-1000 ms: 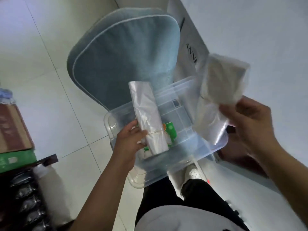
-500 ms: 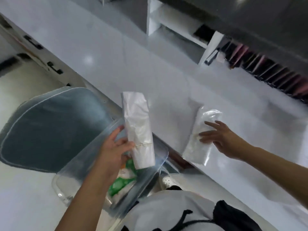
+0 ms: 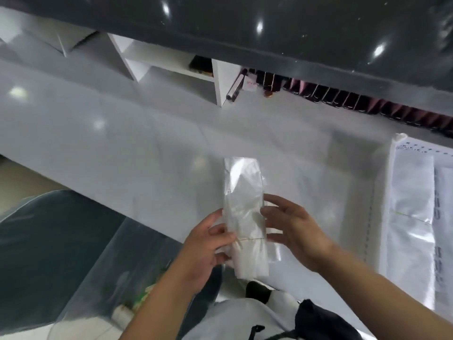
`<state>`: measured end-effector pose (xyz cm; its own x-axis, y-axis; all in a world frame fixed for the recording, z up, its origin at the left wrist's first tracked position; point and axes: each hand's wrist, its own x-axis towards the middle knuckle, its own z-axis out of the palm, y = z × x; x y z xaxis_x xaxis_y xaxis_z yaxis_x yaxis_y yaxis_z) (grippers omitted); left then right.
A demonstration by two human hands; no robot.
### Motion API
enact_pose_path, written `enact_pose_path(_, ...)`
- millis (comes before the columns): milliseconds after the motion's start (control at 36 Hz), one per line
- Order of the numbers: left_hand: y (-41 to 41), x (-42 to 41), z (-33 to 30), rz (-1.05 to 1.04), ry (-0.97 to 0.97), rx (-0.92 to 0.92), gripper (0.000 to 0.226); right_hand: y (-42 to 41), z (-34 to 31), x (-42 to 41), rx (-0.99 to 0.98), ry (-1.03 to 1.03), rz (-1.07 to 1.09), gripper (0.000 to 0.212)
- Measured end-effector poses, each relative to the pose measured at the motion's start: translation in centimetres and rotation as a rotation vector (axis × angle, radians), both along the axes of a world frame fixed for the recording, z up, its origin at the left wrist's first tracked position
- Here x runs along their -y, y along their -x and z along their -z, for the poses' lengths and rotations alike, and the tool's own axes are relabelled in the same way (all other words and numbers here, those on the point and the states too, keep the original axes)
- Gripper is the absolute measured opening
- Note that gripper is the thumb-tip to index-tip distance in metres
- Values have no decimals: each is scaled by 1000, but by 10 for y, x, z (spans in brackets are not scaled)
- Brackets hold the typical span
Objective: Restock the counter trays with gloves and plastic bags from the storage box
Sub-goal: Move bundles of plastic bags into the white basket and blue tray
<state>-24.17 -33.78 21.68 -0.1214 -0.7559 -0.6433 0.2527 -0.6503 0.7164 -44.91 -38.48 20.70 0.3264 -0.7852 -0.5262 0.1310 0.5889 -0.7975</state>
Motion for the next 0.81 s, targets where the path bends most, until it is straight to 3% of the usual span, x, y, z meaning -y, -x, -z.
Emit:
enact_pose_path(139, 33, 18, 10, -19, -45, 82, 52, 7, 17, 19, -168, 46, 134, 39)
enact_pose_path(306, 50, 22, 30, -104, -97, 385, 34, 8, 44, 26, -588, 84, -63, 44)
enact_pose_path(444, 50, 23, 39, -95, 8, 550, 41, 4, 52, 26, -603, 143, -139, 50)
enact_pose_path(611, 46, 35, 45, -100, 45, 543, 45, -1, 50, 27, -931, 330, -269, 71)
enact_pose_path(722, 43, 45, 46, -92, -10, 439, 44, -1, 51, 34, -849, 270, -239, 64)
enact_pose_path(806, 38, 53, 46, -73, -95, 330, 34, -1, 48, 39, -708, 183, -165, 70)
